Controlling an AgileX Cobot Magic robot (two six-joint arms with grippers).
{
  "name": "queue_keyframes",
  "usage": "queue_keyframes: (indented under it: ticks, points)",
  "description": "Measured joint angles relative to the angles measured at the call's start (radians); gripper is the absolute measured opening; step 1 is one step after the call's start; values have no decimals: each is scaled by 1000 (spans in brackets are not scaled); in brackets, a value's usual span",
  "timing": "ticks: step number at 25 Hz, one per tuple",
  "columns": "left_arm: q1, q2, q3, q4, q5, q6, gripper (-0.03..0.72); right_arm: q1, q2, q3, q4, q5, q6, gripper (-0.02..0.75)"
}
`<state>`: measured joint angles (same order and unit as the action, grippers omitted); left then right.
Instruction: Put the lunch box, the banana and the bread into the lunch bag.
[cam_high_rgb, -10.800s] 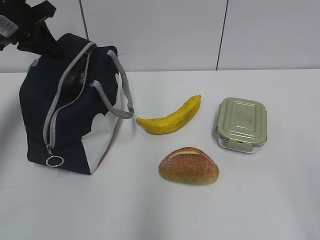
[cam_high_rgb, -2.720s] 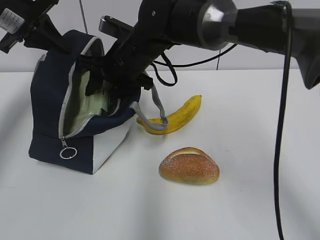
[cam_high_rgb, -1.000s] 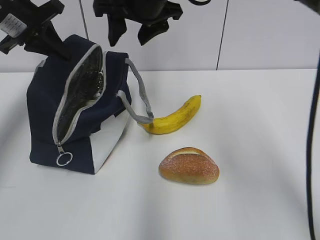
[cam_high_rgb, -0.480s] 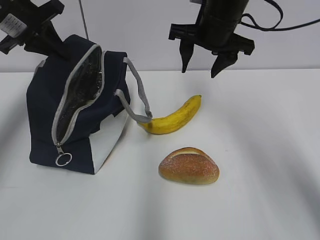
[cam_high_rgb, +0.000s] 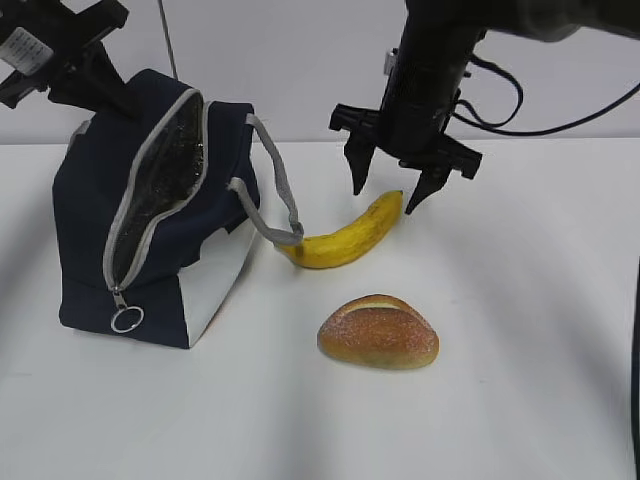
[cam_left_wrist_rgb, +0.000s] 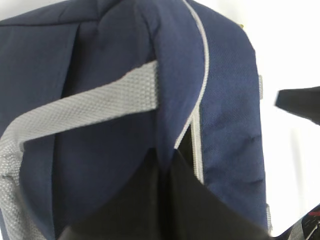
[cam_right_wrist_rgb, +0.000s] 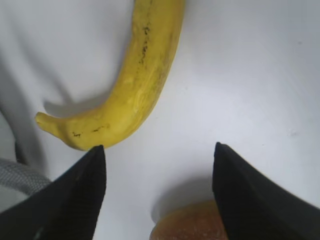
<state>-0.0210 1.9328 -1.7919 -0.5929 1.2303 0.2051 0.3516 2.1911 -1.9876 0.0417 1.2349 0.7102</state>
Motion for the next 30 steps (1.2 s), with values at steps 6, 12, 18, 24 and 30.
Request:
queue_keyframes:
  ticks: [6, 12, 18, 24, 30]
  points:
    - [0, 0, 0, 0, 0, 0, -3, -1, 75, 0, 31, -73, 8, 491]
    - [0, 0, 0, 1, 0, 0, -3, -1, 118, 0, 52, -160, 14, 491]
    - [0, 0, 0, 1, 0, 0, -3, -1, 146, -2, 44, -201, 27, 492]
    - [0, 0, 0, 1, 0, 0, -3, -1, 184, -3, 46, -224, 29, 491]
    - [0, 0, 0, 4, 0, 0, -3, -1, 198, -3, 46, -246, 31, 430]
